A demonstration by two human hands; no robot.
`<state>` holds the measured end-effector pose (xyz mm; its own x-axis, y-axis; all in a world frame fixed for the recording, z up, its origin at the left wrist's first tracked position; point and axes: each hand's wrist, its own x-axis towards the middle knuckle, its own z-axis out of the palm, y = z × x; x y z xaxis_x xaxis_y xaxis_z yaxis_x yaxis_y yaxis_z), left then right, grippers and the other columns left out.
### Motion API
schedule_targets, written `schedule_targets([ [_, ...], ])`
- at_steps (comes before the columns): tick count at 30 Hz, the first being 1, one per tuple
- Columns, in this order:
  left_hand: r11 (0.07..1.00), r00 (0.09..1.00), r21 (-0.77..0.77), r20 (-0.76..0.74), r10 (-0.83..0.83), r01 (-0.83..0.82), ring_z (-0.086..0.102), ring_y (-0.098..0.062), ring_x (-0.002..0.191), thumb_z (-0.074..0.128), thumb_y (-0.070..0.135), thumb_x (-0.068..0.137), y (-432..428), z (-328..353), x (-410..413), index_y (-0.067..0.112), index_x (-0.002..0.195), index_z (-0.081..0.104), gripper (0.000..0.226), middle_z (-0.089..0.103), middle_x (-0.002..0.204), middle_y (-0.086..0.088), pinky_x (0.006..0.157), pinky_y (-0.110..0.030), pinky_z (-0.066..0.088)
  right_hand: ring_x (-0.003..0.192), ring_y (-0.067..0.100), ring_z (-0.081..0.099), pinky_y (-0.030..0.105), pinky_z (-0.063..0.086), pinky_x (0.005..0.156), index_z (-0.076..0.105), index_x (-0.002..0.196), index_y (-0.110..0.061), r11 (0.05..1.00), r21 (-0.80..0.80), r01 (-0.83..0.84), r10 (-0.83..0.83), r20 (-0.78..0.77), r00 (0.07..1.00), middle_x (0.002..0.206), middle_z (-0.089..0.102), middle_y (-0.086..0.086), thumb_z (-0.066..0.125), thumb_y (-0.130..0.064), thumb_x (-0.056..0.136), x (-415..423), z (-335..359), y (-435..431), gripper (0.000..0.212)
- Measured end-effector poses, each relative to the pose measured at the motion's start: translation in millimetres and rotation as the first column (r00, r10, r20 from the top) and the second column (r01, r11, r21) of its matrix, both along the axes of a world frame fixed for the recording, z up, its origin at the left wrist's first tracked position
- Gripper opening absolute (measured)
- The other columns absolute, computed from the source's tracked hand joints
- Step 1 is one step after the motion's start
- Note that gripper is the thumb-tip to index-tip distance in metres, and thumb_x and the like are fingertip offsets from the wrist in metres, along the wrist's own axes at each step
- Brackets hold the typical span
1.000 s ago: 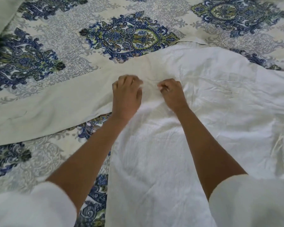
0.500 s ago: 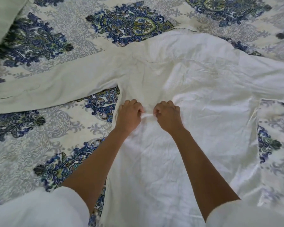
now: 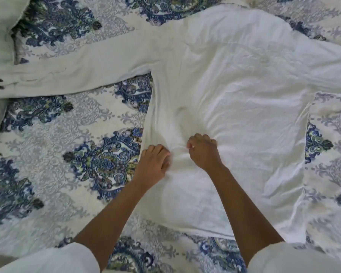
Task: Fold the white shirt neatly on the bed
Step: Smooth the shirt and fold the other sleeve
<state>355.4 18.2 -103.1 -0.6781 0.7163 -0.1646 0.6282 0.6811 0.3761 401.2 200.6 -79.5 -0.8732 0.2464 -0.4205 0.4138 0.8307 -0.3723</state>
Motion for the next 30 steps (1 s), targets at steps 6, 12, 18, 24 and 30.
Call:
schedule_targets([
  [6, 0.999, 0.993, -0.019, 0.109, 0.041, -0.039, 0.056, -0.029, 0.079, 0.057, 0.02, 0.076, -34, 18, 40, 0.01, 0.083, 0.061, 0.013, 0.06, 0.087, -0.005, 0.065, -0.039, 0.047, 0.114, 0.024, 0.044, 0.035, 0.034, 0.096, 0.055, 0.113, -0.017, 0.981, -0.162, -0.108, 0.141, 0.207, 0.968, 0.118, 0.051, 0.003, 0.052, -0.021, 0.091, 45, 16, -24, 0.022],
  [12, 0.987, 0.998, -0.148, 0.027, -0.064, 0.068, 0.055, -0.027, 0.087, 0.057, 0.038, 0.069, -75, 37, 91, 0.013, 0.1, 0.055, 0.04, 0.06, 0.098, -0.006, 0.072, -0.036, 0.047, 0.108, 0.023, 0.051, 0.031, 0.038, 0.091, 0.059, 0.104, -0.012, 0.969, -0.247, -0.034, 0.082, 0.185, 0.979, 0.108, 0.059, 0.006, 0.052, -0.021, 0.091, 105, 28, -46, 0.017],
  [18, 0.904, 0.943, -0.28, 0.01, -0.334, 0.323, 0.046, -0.022, 0.095, 0.081, 0.036, 0.056, -88, 36, 108, 0.019, 0.093, 0.06, 0.046, 0.06, 0.102, -0.005, 0.076, -0.034, 0.04, 0.119, 0.024, 0.044, 0.035, 0.035, 0.095, 0.05, 0.116, -0.012, 0.951, -0.106, -0.292, 0.31, 0.268, 0.912, 0.123, 0.05, 0.006, 0.056, -0.033, 0.088, 161, 17, -78, 0.036],
  [24, 0.872, 0.913, -0.29, 0.014, -0.408, 0.394, 0.057, -0.024, 0.071, 0.084, 0.02, 0.054, -84, 46, 102, 0.014, 0.075, 0.056, 0.035, 0.057, 0.08, -0.004, 0.056, -0.031, 0.046, 0.114, 0.025, 0.048, 0.034, 0.035, 0.093, 0.053, 0.113, -0.011, 0.959, -0.141, -0.245, 0.272, 0.216, 0.938, 0.116, 0.054, 0.007, 0.051, -0.022, 0.09, 172, 16, -81, 0.025],
  [30, 0.849, 0.889, -0.288, 0.014, -0.459, 0.443, 0.057, -0.021, 0.065, 0.084, 0.016, 0.053, -89, 47, 100, 0.015, 0.072, 0.057, 0.032, 0.058, 0.076, -0.002, 0.053, -0.028, 0.045, 0.114, 0.029, 0.048, 0.036, 0.038, 0.092, 0.048, 0.12, -0.005, 0.94, -0.094, -0.327, 0.34, 0.269, 0.901, 0.118, 0.053, 0.012, 0.044, -0.011, 0.092, 178, 18, -93, 0.029],
])
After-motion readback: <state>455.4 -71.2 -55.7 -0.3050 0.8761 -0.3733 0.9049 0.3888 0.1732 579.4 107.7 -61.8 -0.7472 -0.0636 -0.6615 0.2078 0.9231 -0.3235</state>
